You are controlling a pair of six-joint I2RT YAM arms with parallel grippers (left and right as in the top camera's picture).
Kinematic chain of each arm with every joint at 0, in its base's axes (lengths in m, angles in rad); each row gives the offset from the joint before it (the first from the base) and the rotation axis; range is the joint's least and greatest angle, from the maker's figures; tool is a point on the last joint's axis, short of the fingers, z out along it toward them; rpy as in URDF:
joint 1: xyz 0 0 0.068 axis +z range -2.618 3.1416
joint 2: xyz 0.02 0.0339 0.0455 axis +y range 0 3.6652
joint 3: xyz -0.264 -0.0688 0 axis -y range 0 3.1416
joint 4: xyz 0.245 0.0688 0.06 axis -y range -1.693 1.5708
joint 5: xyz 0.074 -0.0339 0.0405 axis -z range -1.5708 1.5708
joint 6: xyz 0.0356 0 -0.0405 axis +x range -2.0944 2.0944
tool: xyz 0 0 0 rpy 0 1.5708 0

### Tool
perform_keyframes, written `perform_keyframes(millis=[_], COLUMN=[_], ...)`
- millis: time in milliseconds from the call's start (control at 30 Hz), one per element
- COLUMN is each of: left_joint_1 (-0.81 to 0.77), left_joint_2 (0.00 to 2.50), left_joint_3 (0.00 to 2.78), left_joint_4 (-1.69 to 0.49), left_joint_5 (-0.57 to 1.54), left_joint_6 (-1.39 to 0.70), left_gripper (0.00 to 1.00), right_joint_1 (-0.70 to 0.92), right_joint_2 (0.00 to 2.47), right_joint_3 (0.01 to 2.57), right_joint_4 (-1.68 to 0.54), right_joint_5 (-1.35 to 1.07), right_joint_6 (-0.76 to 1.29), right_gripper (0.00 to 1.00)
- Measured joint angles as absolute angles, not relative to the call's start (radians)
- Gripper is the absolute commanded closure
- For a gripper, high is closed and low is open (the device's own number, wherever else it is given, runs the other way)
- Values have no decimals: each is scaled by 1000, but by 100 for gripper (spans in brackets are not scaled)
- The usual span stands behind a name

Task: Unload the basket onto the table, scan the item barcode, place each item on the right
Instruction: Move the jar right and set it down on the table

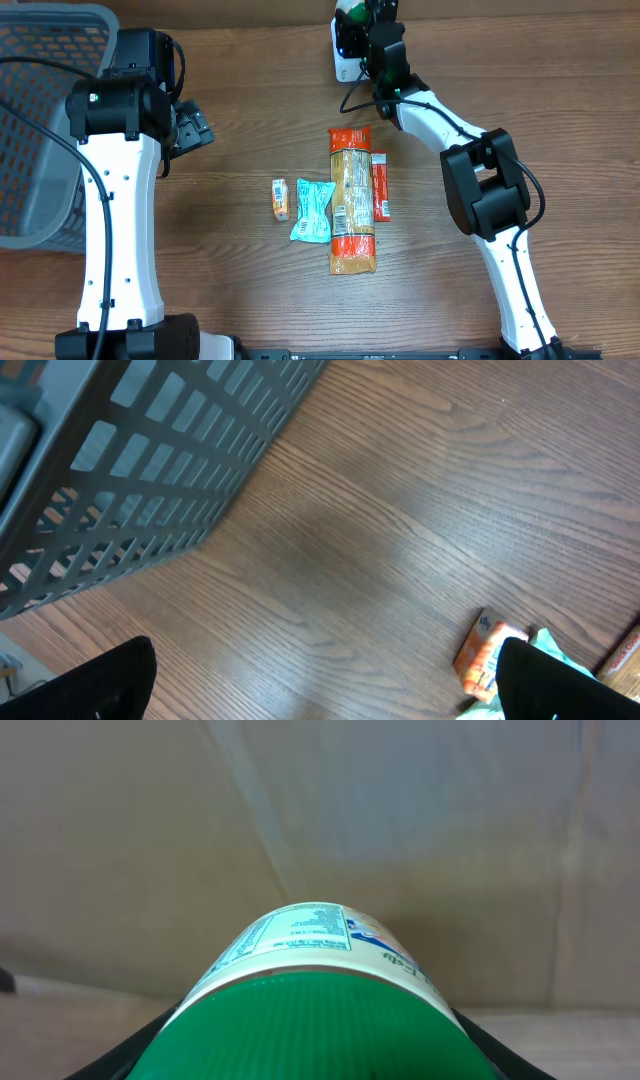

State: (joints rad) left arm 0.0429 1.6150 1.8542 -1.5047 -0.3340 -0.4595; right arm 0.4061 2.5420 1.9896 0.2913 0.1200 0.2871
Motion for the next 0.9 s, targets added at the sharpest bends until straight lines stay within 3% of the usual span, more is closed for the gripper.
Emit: perform_keyframes(millis=[200, 533, 667, 900], left_joint_1=[43, 43, 43, 43], left_joint_2=[1615, 1615, 1615, 1615], left_joint_3=[1854, 1854, 1854, 1854], left_joint_4=[-1505, -1505, -1505, -1505], left_joint_5=[-334, -334, -334, -334], left_joint_6=[-460, -459, -459, -459], left_gripper=[1, 0, 1, 0], right_joint_1=[399, 295, 180, 25], right_joint_2=[2380, 1796, 1744, 1807], right_joint_3=[1988, 2019, 2027, 1873], right_joint_4=[54, -771, -1138, -1420], right_joint_5=[71, 33, 35, 38], right_joint_6=[257, 234, 234, 233], right_gripper=[96, 96, 96, 96])
